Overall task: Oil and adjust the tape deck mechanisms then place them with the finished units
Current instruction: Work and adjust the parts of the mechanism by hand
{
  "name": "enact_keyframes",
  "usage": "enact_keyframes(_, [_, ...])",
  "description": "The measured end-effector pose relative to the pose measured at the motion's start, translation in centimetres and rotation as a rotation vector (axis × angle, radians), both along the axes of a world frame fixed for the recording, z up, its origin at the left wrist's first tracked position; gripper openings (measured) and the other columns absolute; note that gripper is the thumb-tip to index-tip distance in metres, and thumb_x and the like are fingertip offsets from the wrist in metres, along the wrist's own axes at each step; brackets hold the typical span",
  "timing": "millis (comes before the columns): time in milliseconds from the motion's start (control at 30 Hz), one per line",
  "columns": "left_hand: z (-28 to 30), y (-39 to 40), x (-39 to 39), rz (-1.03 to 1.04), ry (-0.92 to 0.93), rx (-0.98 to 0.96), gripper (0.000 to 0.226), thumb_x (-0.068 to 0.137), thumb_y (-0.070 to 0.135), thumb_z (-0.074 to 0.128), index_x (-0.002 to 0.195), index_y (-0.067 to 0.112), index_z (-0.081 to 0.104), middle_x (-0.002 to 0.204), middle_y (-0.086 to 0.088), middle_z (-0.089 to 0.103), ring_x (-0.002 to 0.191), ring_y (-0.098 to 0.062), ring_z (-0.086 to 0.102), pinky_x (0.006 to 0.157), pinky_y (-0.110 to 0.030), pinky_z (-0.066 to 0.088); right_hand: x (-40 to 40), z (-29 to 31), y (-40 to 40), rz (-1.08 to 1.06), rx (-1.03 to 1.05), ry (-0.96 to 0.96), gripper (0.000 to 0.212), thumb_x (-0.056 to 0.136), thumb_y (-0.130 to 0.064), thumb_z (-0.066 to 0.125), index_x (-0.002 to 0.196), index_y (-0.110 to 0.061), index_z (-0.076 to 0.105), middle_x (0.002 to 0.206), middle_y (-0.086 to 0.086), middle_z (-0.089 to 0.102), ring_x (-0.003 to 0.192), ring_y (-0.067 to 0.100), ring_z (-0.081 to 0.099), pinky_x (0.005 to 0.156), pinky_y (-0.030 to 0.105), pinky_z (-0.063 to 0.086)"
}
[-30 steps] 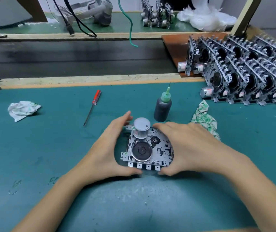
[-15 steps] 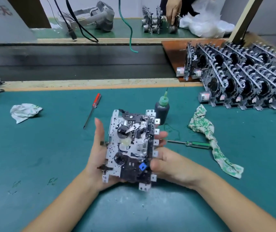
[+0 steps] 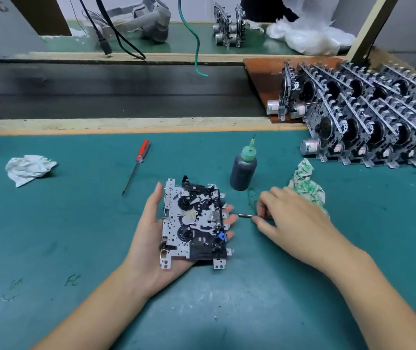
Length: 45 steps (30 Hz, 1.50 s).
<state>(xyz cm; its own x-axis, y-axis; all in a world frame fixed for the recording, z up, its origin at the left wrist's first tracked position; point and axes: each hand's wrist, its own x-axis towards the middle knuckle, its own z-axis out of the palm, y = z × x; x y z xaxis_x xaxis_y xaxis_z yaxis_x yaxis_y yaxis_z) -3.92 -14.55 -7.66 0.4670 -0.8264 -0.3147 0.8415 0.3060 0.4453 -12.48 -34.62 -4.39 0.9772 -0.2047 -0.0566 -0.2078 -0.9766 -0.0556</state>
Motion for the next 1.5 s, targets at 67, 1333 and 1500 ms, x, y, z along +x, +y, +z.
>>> enact_keyframes(67, [0.0,0.0,-0.1,0.011,0.025,0.014,0.082,0.086,0.068,0.037,0.121,-0.001,0.062,0.132,-0.026,0.054,0.12,-0.038,0.055,0.099,-0.054,0.044,0.5,0.5,-0.6,-0.004,0.244,0.035,0.019,0.097,-0.038,0.042,0.084,-0.024,0.041,0.083,-0.011,0.054,0.087,0.014,0.051,0.073,0.031,0.039])
enact_keyframes(1333, [0.3,-0.5,0.5,-0.083,-0.083,0.195,0.069,0.089,0.063,0.034,0.108,0.009,0.073,0.121,-0.017,0.065,0.107,-0.028,0.065,0.085,-0.037,0.055,-0.1,0.5,2.5,-0.058,1.45,0.418,0.046,0.097,-0.031,0.039,0.06,-0.008,0.055,0.04,0.003,0.05,0.032,0.007,0.023,0.036,0.017,0.016])
enact_keyframes(1500, [0.2,-0.6,0.5,-0.068,-0.084,0.209,0.067,0.09,0.063,0.034,0.108,0.011,0.072,0.121,-0.017,0.065,0.108,-0.028,0.064,0.085,-0.038,0.055,-0.2,0.6,2.3,-0.028,1.534,0.491,0.045,0.093,-0.033,0.04,0.061,-0.006,0.055,0.038,0.0,0.047,0.029,0.005,0.026,0.032,0.013,0.019])
